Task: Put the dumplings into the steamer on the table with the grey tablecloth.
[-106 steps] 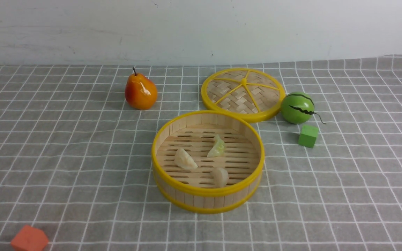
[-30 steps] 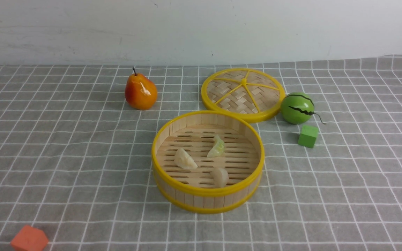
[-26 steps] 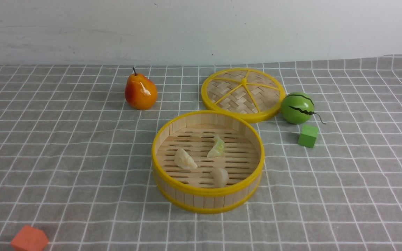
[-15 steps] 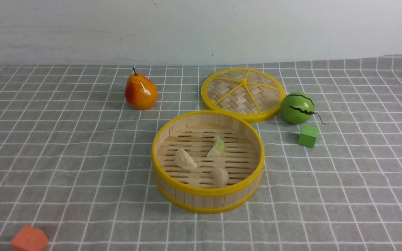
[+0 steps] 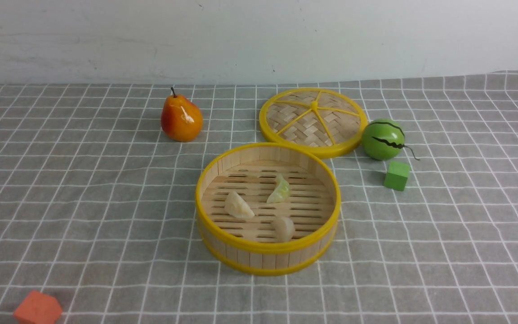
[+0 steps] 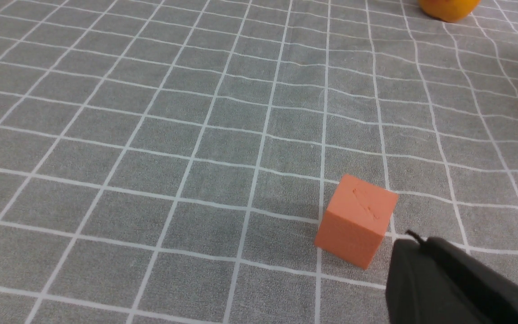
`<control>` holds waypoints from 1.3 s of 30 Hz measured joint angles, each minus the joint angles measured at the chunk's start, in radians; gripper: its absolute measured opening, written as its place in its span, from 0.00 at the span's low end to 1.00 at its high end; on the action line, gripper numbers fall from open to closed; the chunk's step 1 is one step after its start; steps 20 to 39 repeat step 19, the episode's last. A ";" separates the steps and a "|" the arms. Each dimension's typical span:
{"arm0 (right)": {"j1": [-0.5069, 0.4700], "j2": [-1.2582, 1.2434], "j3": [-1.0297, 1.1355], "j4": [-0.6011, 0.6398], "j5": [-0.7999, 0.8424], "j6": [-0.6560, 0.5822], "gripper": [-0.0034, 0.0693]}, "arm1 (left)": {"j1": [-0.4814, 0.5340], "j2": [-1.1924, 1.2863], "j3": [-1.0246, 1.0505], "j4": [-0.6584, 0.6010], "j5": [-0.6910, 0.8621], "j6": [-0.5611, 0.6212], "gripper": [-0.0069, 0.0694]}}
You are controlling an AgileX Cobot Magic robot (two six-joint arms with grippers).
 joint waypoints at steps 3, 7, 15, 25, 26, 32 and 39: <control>0.000 0.000 0.000 -0.001 0.000 0.000 0.22 | 0.000 0.000 0.000 0.000 0.000 0.000 0.09; 0.000 0.000 0.000 -0.001 0.000 0.000 0.22 | 0.000 0.000 0.000 0.000 0.000 0.000 0.09; 0.000 0.000 0.000 -0.001 0.000 0.000 0.23 | 0.000 0.000 0.000 -0.001 0.000 0.000 0.11; 0.000 0.000 0.000 -0.001 0.000 0.000 0.23 | 0.000 0.000 0.000 -0.001 0.000 0.000 0.11; 0.000 0.000 0.000 -0.001 0.000 0.000 0.23 | 0.000 0.000 0.000 -0.001 0.000 0.000 0.11; 0.000 0.000 0.000 -0.001 0.000 0.000 0.23 | 0.000 0.000 0.000 -0.001 0.000 0.000 0.11; 0.000 0.000 0.000 -0.001 0.000 0.000 0.23 | 0.000 0.000 0.000 -0.001 0.000 0.000 0.11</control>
